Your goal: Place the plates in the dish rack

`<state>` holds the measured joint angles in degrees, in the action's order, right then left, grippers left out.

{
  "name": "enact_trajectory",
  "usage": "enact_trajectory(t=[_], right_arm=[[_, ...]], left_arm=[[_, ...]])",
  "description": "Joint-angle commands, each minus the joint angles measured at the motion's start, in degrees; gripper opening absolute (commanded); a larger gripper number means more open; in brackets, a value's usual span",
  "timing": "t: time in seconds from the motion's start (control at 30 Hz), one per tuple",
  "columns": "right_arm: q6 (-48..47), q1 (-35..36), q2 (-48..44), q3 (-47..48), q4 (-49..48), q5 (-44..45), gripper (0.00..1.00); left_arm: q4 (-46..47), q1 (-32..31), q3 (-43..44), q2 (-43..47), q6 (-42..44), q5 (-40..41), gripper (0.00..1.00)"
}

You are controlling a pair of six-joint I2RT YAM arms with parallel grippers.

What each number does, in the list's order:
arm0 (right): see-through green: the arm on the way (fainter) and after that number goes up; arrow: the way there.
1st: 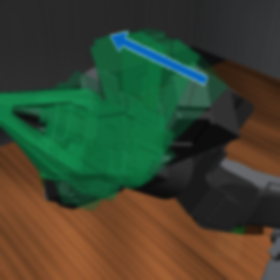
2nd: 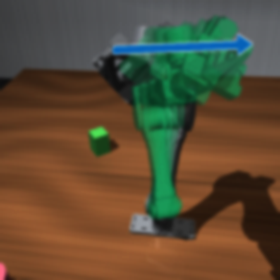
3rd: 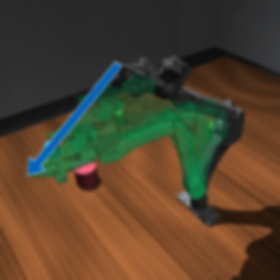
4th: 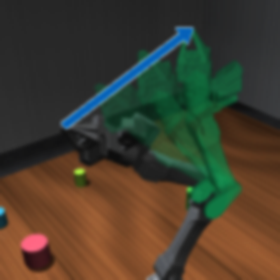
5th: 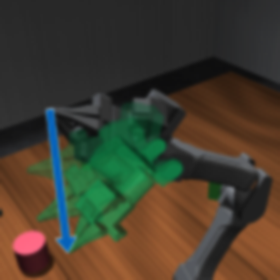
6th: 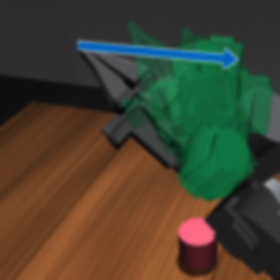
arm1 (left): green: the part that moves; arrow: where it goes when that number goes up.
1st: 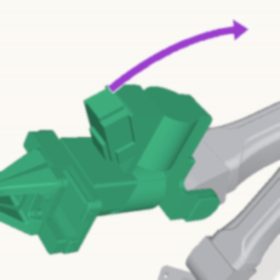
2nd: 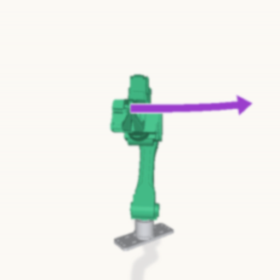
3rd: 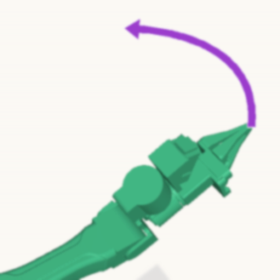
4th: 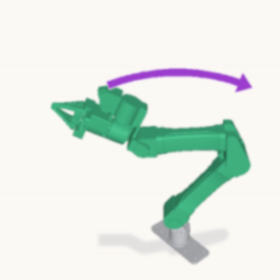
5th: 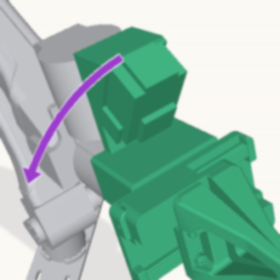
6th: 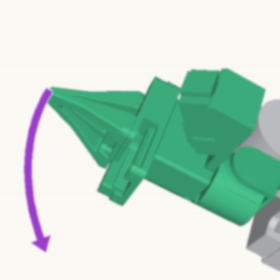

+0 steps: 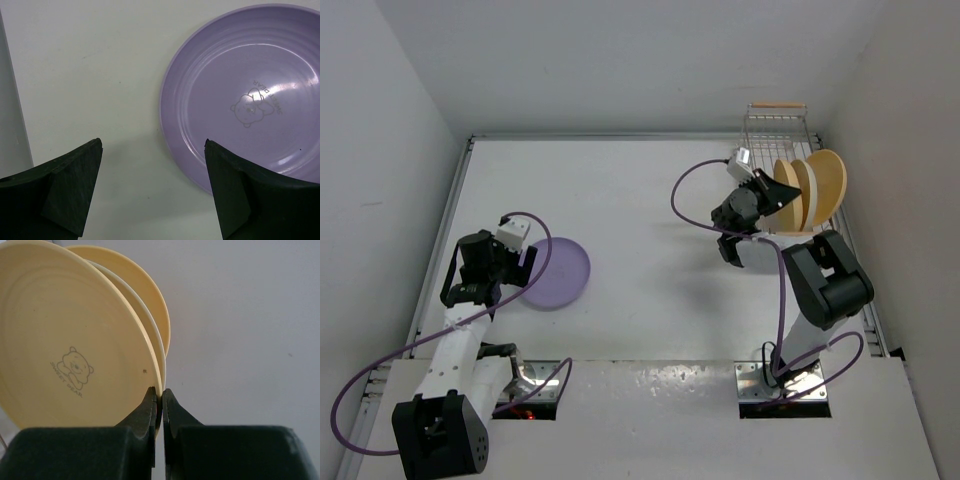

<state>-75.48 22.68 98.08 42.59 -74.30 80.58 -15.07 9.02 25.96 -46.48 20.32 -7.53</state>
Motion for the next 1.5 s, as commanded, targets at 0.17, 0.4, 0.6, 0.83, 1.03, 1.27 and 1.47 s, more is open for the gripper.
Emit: enact_trajectory(t=[0.17,0.4,0.6,0.83,1.03,1.27,1.47], right_arm=[[0.51,0.53,-0.7,-0.84,-18.77,5.73,0.0],[1.83,0.53,1.14,-1.54,-18.95,7.22,0.0],[3.06,0.44,2.02,-2.16,-18.86,7.67,0.0],[3.33,0.44,2.99,-2.42,-18.86,8.46,0.28],[1.92,0.44,1.67,-0.84,-18.86,7.23,0.44],[-1.5,2.01,-1.05,2.76,-18.77,6.18,0.51],[-2.39,2.72,-0.53,4.08,-18.77,6.08,0.57]], left_arm=[[1.62,0.65,-0.2,0.78,-0.01,-0.82,0.88],[1.62,0.65,-0.2,0.78,-0.01,-1.35,0.88],[2.15,0.65,-0.2,1.3,-0.01,-1.35,0.88],[2.15,0.65,-0.2,1.3,-0.01,-1.35,0.88],[2.15,0.65,-0.2,1.3,-0.01,-1.35,0.88],[2.15,0.65,-0.2,1.3,-0.01,-1.35,0.88],[2.15,0.65,-0.73,1.3,-0.01,-1.35,0.88]])
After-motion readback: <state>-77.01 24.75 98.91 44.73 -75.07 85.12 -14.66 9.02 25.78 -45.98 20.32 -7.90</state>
